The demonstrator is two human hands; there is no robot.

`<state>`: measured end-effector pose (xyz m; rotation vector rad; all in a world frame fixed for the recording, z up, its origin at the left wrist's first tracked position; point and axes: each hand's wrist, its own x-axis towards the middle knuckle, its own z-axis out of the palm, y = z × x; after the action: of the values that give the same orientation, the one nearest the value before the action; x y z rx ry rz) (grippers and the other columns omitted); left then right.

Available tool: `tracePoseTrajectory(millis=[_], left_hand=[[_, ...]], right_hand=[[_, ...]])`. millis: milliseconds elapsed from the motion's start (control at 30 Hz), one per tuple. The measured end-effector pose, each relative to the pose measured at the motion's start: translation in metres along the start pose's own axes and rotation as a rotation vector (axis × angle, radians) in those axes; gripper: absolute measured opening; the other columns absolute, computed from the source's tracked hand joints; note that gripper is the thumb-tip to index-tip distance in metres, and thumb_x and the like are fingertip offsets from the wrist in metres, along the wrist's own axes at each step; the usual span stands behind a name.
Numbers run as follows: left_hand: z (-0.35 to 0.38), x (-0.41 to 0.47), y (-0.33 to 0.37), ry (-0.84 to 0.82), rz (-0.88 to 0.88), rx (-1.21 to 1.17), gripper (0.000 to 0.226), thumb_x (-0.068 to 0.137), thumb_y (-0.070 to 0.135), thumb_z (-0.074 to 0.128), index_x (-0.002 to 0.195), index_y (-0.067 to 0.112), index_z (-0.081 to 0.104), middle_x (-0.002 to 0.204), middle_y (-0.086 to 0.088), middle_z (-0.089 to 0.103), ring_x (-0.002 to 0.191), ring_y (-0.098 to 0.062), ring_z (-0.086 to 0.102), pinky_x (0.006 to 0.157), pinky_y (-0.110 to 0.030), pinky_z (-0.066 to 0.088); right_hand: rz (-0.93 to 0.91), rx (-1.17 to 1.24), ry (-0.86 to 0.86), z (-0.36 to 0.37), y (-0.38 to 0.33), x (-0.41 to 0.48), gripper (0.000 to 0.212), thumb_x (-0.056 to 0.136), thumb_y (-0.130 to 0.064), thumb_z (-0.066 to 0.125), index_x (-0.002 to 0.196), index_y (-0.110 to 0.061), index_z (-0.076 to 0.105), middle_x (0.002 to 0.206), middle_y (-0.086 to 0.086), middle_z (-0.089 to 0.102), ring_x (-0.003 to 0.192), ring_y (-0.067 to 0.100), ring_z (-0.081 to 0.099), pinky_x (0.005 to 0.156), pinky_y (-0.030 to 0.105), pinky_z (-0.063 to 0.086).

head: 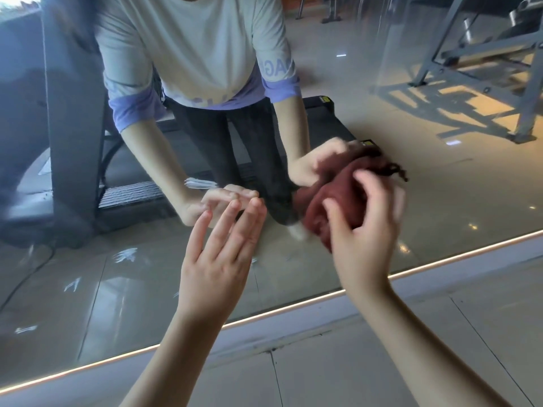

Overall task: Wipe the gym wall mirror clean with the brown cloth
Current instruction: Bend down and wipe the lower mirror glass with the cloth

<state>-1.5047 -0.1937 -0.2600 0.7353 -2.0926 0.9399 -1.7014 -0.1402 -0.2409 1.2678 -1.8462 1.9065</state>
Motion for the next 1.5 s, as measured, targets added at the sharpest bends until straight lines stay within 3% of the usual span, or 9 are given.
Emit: tracePoseTrajectory(millis=[133,233,367,567,767,933,1200,1333,1500], left_hand=[[-0.001,0.000,-0.002,-0.003,0.011,-0.014,0.062,0.088,0.007,0.070,0.146,0.008,0.047,0.154,-0.004,0.039,0.143,-0.023,0.032,0.117,-0.043,0.028],[-0.002,0.001,-0.006,-0.007,0.026,-0.016,0.063,0.088,0.009,0.070,0.147,0.009,0.047,0.154,-0.003,0.038,0.141,-0.022,0.037,0.117,-0.042,0.028],[-0.005,0.003,-0.013,-0.012,0.032,-0.015,0.066,0.088,0.009,0.072,0.148,0.009,0.045,0.153,-0.003,0.039,0.140,-0.023,0.038,0.117,-0.042,0.028],[-0.008,0.001,-0.018,0.000,-0.018,0.017,0.069,0.087,0.010,0.075,0.148,0.009,0.044,0.155,-0.003,0.037,0.143,-0.023,0.030,0.121,-0.043,0.022],[-0.006,-0.001,-0.021,0.015,0.003,0.007,0.069,0.085,0.011,0.077,0.147,0.009,0.046,0.153,-0.003,0.039,0.142,-0.022,0.033,0.118,-0.043,0.026],[-0.003,-0.003,-0.020,0.029,0.003,0.009,0.071,0.084,0.009,0.077,0.148,0.009,0.045,0.153,-0.003,0.039,0.143,-0.023,0.033,0.119,-0.043,0.025],[0.000,-0.006,-0.019,0.045,-0.008,0.025,0.069,0.083,0.009,0.078,0.145,0.009,0.049,0.152,-0.004,0.041,0.143,-0.022,0.032,0.122,-0.043,0.023],[-0.002,-0.005,-0.017,0.036,-0.012,0.032,0.069,0.082,0.009,0.079,0.144,0.008,0.049,0.150,-0.005,0.043,0.142,-0.024,0.033,0.121,-0.045,0.025],[-0.002,-0.004,-0.017,0.040,-0.014,0.042,0.070,0.084,0.008,0.078,0.146,0.008,0.047,0.152,-0.006,0.042,0.143,-0.024,0.033,0.122,-0.045,0.025]], right_hand=[[0.209,-0.008,0.169,0.012,-0.001,-0.012,0.044,0.091,-0.011,0.061,0.134,-0.001,0.053,0.134,0.022,0.045,0.124,0.035,0.046,0.103,0.010,0.028],[0.059,-0.027,0.010,0.027,-0.018,-0.042,0.039,0.093,-0.015,0.058,0.131,-0.010,0.052,0.135,0.015,0.042,0.122,0.034,0.048,0.104,0.021,0.037],[-0.140,-0.096,-0.035,0.008,-0.007,-0.012,0.039,0.086,-0.018,0.071,0.121,-0.020,0.054,0.125,0.006,0.048,0.113,0.024,0.048,0.099,0.012,0.034],[0.172,-0.072,0.113,0.019,-0.006,-0.030,0.044,0.090,-0.013,0.062,0.133,-0.010,0.053,0.134,0.019,0.047,0.123,0.035,0.046,0.099,0.033,0.039],[-0.128,-0.082,-0.083,0.020,-0.017,-0.034,0.040,0.085,-0.029,0.067,0.121,-0.023,0.052,0.126,0.002,0.043,0.112,0.027,0.052,0.094,0.026,0.043],[-0.050,-0.266,0.056,0.010,0.004,-0.025,0.048,0.091,-0.032,0.063,0.134,-0.014,0.051,0.131,0.017,0.049,0.116,0.032,0.043,0.097,0.047,0.042],[-0.492,-0.599,-0.070,-0.011,0.018,-0.014,0.035,0.092,-0.023,0.066,0.126,-0.019,0.058,0.141,0.009,0.040,0.122,0.034,0.040,0.110,0.058,0.026],[-0.559,-0.570,-0.082,-0.011,0.024,-0.004,0.031,0.091,-0.027,0.065,0.120,-0.018,0.061,0.141,0.014,0.039,0.124,0.037,0.044,0.111,0.056,0.025],[-0.445,-0.311,-0.092,-0.002,0.028,-0.013,0.031,0.089,-0.011,0.069,0.118,-0.014,0.060,0.117,0.011,0.047,0.100,0.031,0.049,0.086,0.036,0.042]])
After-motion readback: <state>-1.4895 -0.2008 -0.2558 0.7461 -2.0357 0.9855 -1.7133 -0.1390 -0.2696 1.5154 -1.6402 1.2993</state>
